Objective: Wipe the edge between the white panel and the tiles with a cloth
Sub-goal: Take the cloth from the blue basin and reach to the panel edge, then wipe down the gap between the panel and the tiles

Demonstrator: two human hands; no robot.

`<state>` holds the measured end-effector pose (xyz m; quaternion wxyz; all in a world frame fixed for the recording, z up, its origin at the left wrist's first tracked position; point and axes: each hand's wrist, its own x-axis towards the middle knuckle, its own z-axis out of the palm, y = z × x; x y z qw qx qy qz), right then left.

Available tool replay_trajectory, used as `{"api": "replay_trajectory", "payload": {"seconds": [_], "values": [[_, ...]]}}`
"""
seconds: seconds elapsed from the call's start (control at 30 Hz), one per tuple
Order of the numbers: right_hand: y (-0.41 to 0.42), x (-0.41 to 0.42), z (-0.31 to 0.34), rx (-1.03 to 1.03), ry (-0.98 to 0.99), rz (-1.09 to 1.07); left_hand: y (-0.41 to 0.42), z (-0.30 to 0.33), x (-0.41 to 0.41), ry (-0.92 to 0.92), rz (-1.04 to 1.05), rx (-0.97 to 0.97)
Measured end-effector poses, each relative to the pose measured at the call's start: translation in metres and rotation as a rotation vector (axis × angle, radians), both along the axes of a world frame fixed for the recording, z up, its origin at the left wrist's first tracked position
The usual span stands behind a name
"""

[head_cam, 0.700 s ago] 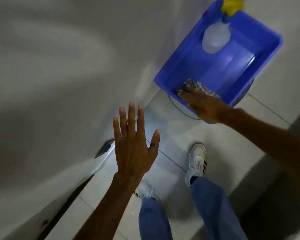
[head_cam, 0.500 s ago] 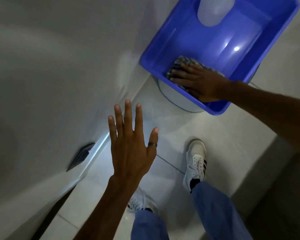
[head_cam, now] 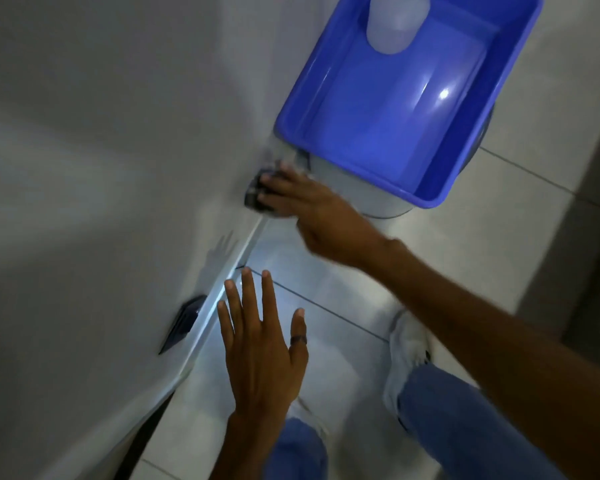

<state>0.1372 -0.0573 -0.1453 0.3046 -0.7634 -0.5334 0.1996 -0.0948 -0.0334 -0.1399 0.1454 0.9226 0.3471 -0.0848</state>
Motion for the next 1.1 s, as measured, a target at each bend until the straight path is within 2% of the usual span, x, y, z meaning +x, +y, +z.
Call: {"api": "replay_trajectory", "payload": {"seconds": [0.07, 0.13, 0.23, 0.33, 0.43, 0.53, 0.63, 0.73, 0.87, 1.0, 1.1], "values": [[-0.002, -0.053, -0.031, 0.021, 0.131, -0.092, 0.01, -0.013, -0.019, 0.028, -0.029, 0.008], [-0.006, -0.095, -0.081, -0.002, 0.258, -0.216, 0.03, -0.037, -0.029, 0.065, -0.154, 0.033], [-0.006, -0.12, -0.169, 0.039, 0.313, -0.4, 0.072, -0.087, -0.01, 0.1, -0.365, 0.102], [-0.003, -0.12, -0.247, 0.142, 0.376, -0.621, 0.104, -0.126, 0.019, 0.105, -0.485, 0.321], [0.006, -0.105, -0.296, 0.268, 0.438, -0.791, 0.125, -0.149, 0.038, 0.129, -0.597, 0.52], [0.025, -0.08, -0.318, 0.417, 0.478, -0.864, 0.134, -0.156, 0.055, 0.174, -0.647, 0.714], [0.052, -0.053, -0.324, 0.564, 0.602, -0.854, 0.136, -0.157, 0.07, 0.217, -0.639, 0.867], [0.077, -0.028, -0.324, 0.672, 0.796, -0.874, 0.138, -0.146, 0.076, 0.182, -0.64, 0.924], [0.117, -0.013, -0.326, 0.716, 0.804, -0.857, 0.142, -0.124, 0.047, 0.15, -0.65, 0.982], [0.144, -0.054, -0.346, 0.692, 0.645, -0.948, 0.141, -0.12, 0.001, 0.223, -0.661, 1.028], [0.143, -0.156, -0.344, 0.613, 0.677, -0.91, 0.139, -0.133, -0.001, 0.212, -0.625, 1.089]]}}
